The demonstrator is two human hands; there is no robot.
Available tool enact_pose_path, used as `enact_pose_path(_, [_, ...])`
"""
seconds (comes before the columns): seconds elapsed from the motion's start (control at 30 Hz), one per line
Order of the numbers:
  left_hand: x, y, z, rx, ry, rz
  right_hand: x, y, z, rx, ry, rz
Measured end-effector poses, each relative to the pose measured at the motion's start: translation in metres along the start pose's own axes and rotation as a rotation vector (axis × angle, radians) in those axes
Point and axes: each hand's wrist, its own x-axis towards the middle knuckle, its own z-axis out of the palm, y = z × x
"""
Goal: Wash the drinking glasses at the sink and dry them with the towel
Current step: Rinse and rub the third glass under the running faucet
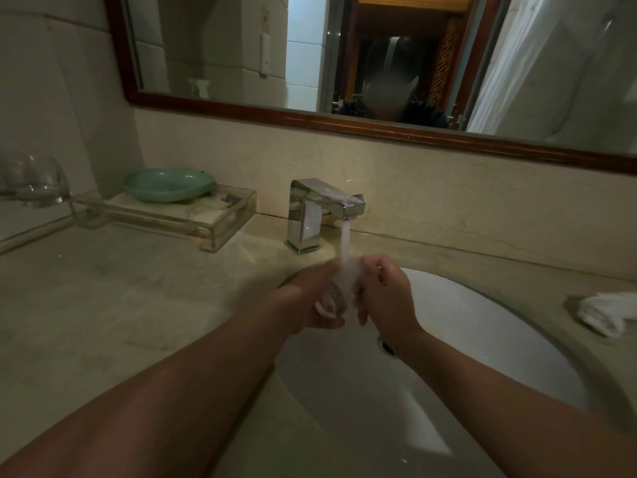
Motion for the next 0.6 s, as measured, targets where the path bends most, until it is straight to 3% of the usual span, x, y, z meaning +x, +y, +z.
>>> enact_pose_path(0.17, [-0.002, 0.003, -0.002, 0.083, 0.006, -0.053, -0.005, 0.004, 0.009, -0.178, -0.100, -0.160])
enact_pose_path(0.4, [0.002, -0.001, 0.001, 0.055, 0.090, -0.066, 0.003, 0.014, 0.007, -0.124, 0.058, 0.072])
enact_pose_path(0.6, [-0.005, 0.004, -0.002, 0.114, 0.045, -0.049, -0.004, 0.008, 0.008, -0.084, -0.103, -0.064])
